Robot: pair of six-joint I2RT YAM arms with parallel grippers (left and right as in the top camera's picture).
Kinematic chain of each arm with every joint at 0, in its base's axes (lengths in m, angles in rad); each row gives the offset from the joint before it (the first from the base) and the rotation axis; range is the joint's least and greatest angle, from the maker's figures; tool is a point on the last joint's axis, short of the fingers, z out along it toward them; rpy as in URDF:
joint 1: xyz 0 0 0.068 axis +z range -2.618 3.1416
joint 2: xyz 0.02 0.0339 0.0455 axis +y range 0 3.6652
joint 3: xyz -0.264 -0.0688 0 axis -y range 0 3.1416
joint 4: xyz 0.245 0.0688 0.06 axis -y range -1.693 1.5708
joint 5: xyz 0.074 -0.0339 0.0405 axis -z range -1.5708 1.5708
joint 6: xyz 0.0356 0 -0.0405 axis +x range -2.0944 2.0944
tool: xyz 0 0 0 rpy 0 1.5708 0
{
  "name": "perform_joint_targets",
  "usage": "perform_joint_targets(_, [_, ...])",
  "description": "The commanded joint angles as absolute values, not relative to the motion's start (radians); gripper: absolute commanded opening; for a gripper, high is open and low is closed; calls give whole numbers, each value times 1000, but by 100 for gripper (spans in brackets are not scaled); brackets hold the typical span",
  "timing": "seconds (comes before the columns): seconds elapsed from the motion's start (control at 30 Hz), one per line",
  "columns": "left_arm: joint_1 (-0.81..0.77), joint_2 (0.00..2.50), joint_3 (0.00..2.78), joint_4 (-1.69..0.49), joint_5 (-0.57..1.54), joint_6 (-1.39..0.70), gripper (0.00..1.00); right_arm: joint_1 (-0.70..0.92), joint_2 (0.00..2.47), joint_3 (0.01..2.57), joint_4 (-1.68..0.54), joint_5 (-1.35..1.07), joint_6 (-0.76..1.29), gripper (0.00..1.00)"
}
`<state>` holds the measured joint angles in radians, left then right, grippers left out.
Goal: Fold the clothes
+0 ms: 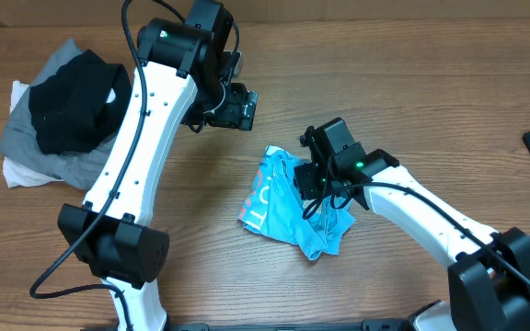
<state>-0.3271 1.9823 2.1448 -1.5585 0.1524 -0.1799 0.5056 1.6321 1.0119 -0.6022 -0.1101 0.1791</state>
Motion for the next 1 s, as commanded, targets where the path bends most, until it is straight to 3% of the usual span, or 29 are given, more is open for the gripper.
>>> perform_joint_targets(0.0, [-326, 1976, 2154, -1558, 147, -165, 88, 510, 1663, 1028, -599, -35, 182, 45])
perform_joint_targets(0.03, [-326, 1976, 2154, -1558, 148, -165, 89, 510, 1667, 1028, -601, -46, 182, 39])
perform_joint_targets(0.23, [-326, 1976, 2154, -1558, 149, -165, 89, 515, 1668, 1028, -619, -53, 182, 34])
perform_joint_targets(0.3, [-326, 1976, 2154, -1557, 149, -164, 89, 514, 1666, 1030, -623, -52, 183, 24])
perform_joint_targets(0.4, [-326, 1976, 2154, -1556, 149, -164, 89, 495, 1654, 1045, -646, -53, 190, 19])
perform_joint_targets(0.97, [-326, 1976, 2154, -1556, 149, -164, 90, 311, 1581, 1166, -891, 36, 213, 18])
